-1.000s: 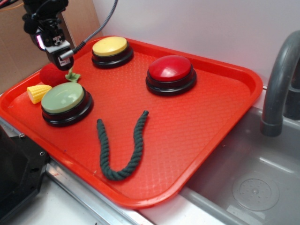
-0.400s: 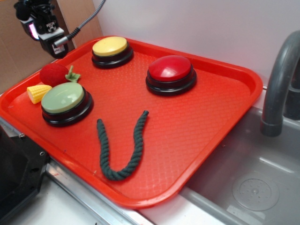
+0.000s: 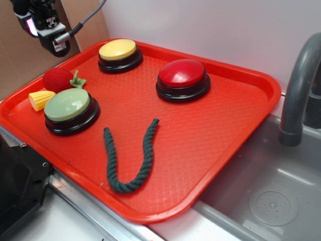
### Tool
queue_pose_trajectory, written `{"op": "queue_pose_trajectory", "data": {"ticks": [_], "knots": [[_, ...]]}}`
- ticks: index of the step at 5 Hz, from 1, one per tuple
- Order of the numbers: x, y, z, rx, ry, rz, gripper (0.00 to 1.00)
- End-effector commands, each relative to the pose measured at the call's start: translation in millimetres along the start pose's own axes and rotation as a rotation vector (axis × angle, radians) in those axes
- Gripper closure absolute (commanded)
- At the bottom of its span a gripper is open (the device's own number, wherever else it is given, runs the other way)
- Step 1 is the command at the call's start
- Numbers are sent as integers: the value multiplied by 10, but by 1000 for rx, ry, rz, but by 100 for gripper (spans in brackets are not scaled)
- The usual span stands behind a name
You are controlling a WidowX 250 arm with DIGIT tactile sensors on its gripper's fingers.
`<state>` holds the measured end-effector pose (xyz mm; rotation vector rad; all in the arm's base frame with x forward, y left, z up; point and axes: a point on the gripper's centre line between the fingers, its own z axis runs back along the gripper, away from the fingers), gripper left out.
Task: Push the green button.
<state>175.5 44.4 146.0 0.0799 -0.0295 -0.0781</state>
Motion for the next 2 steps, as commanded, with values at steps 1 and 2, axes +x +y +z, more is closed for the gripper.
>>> {"op": "queue_pose_trajectory", "data": {"ticks": [1,2], "knots": [[54,22,198,23,-80,15,0],[27,39,203,38,-103,23,0]]}}
